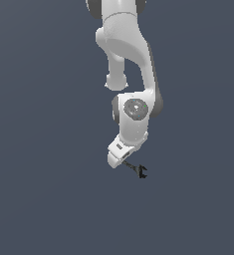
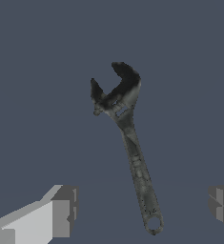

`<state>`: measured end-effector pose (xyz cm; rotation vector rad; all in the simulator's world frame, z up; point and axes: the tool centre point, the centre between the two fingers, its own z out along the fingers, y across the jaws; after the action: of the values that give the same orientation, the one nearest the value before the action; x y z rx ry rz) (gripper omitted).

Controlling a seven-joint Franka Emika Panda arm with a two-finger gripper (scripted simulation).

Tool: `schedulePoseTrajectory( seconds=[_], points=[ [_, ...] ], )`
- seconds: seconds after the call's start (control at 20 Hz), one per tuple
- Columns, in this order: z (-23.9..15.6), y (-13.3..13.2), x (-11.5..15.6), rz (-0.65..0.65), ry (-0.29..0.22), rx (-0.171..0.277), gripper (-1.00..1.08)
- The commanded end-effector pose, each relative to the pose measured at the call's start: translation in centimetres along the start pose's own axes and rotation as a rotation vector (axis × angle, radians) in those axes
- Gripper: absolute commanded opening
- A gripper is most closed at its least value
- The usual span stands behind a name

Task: Pick up the object and move it to a goal position.

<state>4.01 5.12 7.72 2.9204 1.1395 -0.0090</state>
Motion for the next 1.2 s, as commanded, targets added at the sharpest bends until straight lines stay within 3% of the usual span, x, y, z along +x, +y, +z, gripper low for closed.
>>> schedulePoseTrajectory(
  seconds=[0.0, 0.45, 0.8, 1.15],
  points=[
    [0.6, -0.1, 0.4, -0.057, 0.003, 0.001, 1.0],
    [1.9, -0.3, 1.2, -0.164, 0.008, 0.003, 1.0],
    [2.2, -0.3, 1.2, -0.166, 0.008, 0.004, 1.0],
    [5.3, -0.4, 1.1, -0.17, 0.008, 0.003, 1.0]
  ],
)
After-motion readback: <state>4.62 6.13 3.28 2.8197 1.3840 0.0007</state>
